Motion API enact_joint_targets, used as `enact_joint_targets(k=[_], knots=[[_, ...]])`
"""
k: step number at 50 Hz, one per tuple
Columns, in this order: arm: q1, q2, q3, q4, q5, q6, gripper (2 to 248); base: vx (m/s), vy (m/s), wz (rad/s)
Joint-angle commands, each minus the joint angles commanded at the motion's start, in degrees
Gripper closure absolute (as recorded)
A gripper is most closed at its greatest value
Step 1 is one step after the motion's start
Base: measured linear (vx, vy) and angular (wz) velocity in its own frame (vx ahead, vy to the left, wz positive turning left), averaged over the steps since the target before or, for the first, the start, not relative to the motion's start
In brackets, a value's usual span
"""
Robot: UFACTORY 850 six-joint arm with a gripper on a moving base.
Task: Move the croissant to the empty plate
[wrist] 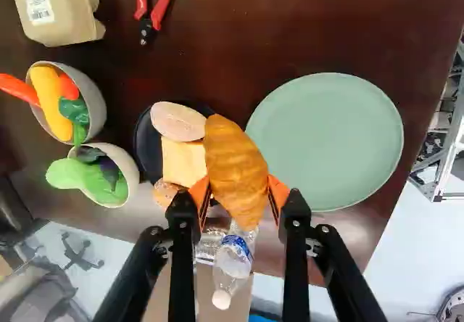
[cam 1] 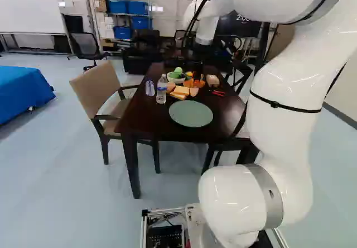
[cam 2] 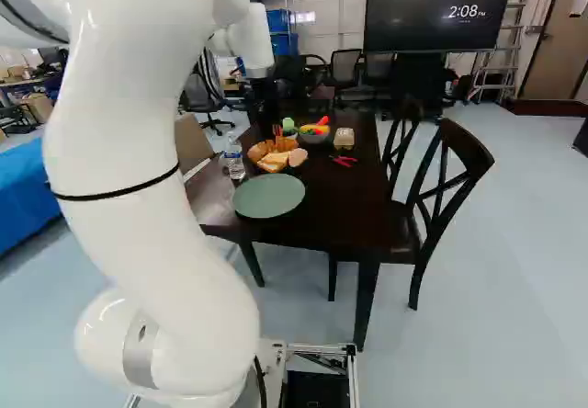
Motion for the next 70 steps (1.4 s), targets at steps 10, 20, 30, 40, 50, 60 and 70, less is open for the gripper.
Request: enact_joint_targets(k=[10, 20, 30, 40, 50, 60, 70], knots=[[-0.4, 2.3, 2.7, 0.0, 0.0, 0.0, 126, 0.0, 0.0, 0.0], [-0.7, 4.6, 5.3, 0.0, 0.0, 0.0, 126, 0.0, 0.0, 0.0], [-1.0, 5.7, 6.7, 0.0, 0.0, 0.0, 126, 0.0, 0.0, 0.0], [-1.0, 5.1, 7.5, 0.0, 0.0, 0.0, 126, 0.0, 0.0, 0.0], [-1.0, 3.7, 7.8, 0.0, 0.0, 0.0, 126, 0.0, 0.0, 0.0], [-1.0, 1.9, 7.6, 0.0, 0.0, 0.0, 126, 0.0, 0.0, 0.0], [-1.0, 0.1, 7.4, 0.0, 0.0, 0.0, 126, 0.0, 0.0, 0.0]])
